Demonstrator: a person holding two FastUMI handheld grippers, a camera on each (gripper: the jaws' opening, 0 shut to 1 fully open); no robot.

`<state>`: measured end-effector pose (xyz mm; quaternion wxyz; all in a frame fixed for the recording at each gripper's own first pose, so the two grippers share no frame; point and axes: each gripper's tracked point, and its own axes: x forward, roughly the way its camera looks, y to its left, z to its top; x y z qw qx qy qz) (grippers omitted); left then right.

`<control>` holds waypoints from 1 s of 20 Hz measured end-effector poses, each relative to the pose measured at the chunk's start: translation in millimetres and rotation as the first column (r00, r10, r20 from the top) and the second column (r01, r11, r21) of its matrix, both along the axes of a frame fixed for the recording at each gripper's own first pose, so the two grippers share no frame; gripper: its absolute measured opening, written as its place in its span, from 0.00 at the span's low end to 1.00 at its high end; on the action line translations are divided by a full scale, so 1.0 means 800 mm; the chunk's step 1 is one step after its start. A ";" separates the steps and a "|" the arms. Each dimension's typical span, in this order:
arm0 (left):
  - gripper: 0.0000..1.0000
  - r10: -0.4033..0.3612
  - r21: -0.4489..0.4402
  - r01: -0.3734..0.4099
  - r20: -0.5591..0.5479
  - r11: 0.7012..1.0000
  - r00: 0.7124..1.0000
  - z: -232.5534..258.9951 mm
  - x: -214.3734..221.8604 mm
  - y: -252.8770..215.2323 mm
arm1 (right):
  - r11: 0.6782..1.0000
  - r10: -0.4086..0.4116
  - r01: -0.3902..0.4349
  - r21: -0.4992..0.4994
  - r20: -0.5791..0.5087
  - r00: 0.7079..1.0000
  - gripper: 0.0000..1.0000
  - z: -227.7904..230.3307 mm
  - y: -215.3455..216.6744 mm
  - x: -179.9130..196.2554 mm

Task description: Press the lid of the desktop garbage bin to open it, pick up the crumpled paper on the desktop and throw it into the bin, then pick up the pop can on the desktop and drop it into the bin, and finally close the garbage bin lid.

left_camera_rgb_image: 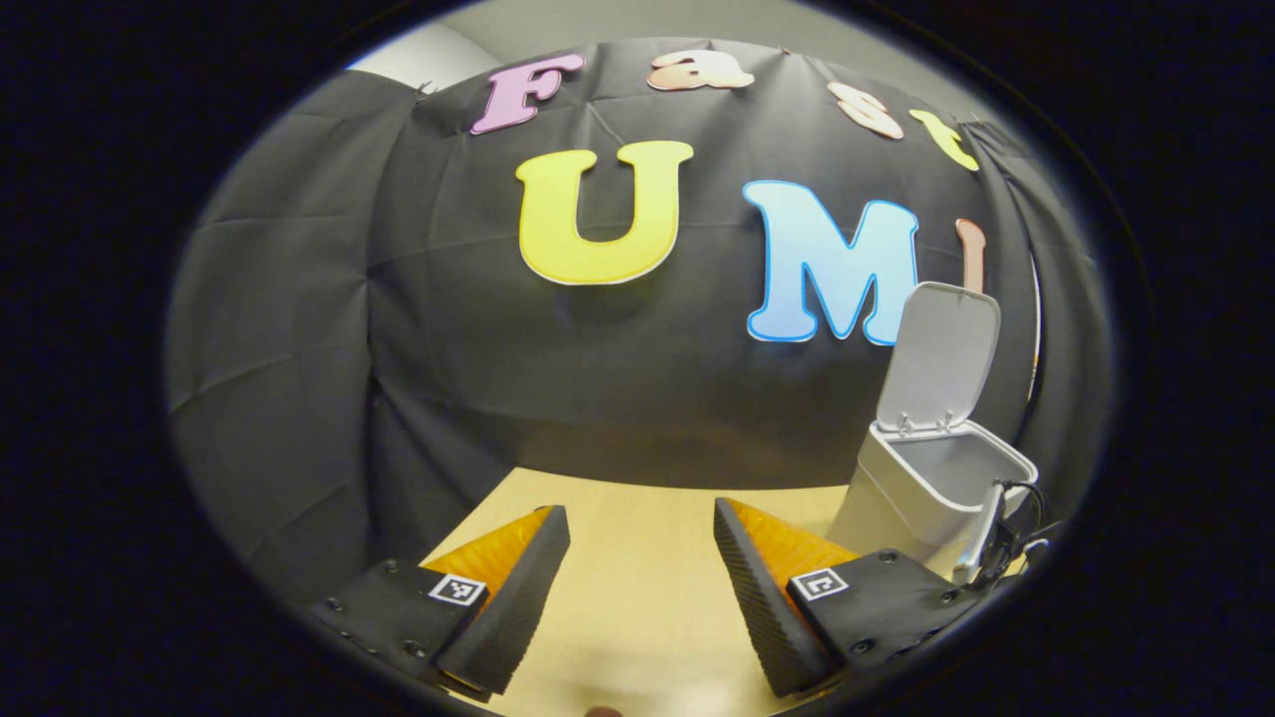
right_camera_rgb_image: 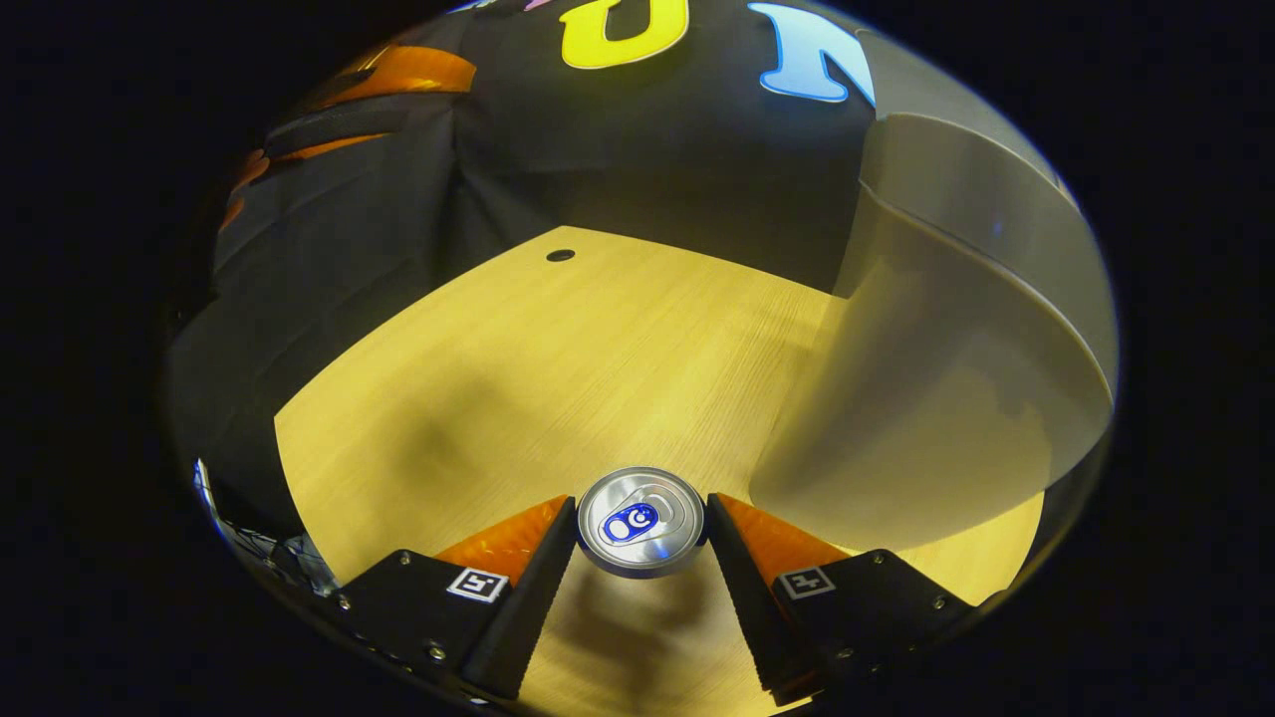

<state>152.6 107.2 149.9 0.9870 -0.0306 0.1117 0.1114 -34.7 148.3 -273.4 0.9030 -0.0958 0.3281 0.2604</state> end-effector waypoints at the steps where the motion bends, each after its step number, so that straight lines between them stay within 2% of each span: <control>1: 0.96 -0.001 0.001 0.001 0.000 1.000 1.000 0.001 0.000 -0.001 | 1.000 0.003 -0.003 0.012 0.012 1.000 0.83 0.009 0.003 0.002; 7: 0.96 -0.005 -0.003 0.005 -0.002 1.000 1.000 -0.001 -0.002 -0.002 | 0.996 0.004 -0.013 0.084 0.111 0.994 0.83 0.078 0.024 0.024; 13: 0.96 -0.006 -0.002 0.006 -0.007 1.000 1.000 -0.003 -0.005 -0.003 | 0.987 -0.012 -0.025 0.156 0.232 0.973 0.83 0.164 0.035 0.041; 16: 0.96 -0.009 0.000 0.009 -0.011 1.000 1.000 -0.006 -0.004 -0.006 | 0.976 -0.046 -0.019 0.218 0.290 0.956 0.83 0.215 0.035 0.049; 20: 0.96 -0.017 0.003 0.017 -0.013 1.000 1.000 -0.007 -0.003 -0.011 | 0.944 -0.129 0.004 0.330 0.356 0.926 0.83 0.287 0.021 0.061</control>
